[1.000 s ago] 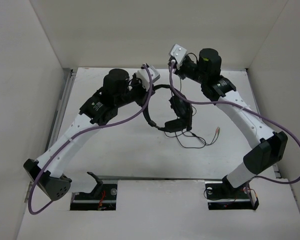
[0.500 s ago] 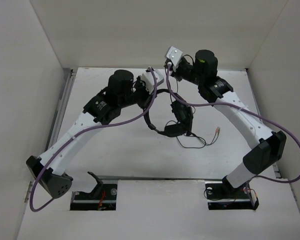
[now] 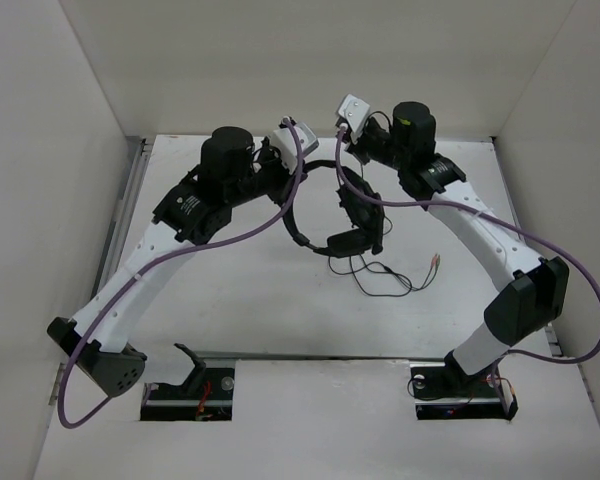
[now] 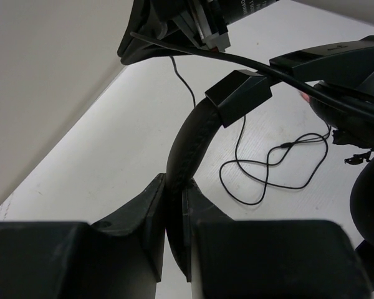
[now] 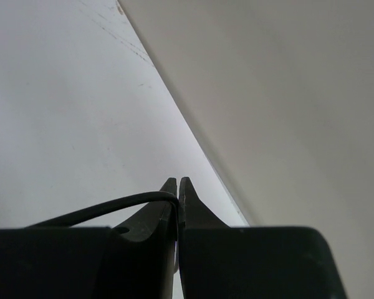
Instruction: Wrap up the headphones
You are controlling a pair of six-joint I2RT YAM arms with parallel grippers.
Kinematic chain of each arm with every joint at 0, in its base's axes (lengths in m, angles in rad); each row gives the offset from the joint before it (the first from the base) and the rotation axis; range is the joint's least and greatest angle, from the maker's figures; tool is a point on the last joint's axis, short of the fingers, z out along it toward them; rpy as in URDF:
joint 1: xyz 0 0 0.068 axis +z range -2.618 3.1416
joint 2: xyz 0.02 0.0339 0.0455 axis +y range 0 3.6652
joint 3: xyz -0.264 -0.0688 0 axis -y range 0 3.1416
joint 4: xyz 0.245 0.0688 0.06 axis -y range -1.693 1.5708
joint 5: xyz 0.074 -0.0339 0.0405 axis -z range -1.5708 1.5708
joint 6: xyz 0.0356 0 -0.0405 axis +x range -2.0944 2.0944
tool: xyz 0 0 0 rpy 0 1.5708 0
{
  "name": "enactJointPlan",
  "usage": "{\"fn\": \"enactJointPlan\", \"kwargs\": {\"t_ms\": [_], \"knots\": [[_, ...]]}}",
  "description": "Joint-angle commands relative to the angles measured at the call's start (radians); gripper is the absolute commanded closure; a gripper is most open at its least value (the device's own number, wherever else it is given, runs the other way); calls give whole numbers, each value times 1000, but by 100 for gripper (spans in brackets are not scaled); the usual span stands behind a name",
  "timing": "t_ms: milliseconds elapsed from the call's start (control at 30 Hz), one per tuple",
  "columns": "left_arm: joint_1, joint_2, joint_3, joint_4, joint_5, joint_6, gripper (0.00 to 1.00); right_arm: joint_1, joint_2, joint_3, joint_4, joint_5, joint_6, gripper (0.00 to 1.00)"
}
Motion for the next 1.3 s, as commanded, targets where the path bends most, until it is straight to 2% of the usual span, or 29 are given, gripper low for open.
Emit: {"fn": "enactJointPlan", "kwargs": {"t_ms": [0,133,300,367,533,767,1033,1133,1267], "knots": [[9,-44,53,42,39,-15,100,-13,-14,1,44,12,31,100],[26,-44,78,51,40,-36,100,-25,-22,1,46,-17,109,99],[69,-37,133,71,59,-102,100,-91,-32,33,49,-260,454,91],[86,-27,171,74,74,-133,100,-100,-38,25,58,-334,544,91],[152,11,282,108,129,-269,100,-102,-55,-81,165,-429,730,82],[229,26,311,172,160,-409,100,-96,-58,-219,473,-583,1139,74],[288,49,340,227,158,-500,100,-42,-40,-397,964,-603,1621,63],[311,62,363,243,148,-523,100,-13,-32,-450,1092,-604,1721,58],[351,69,369,266,131,-553,100,37,-34,-496,1139,-609,1749,54]]}}
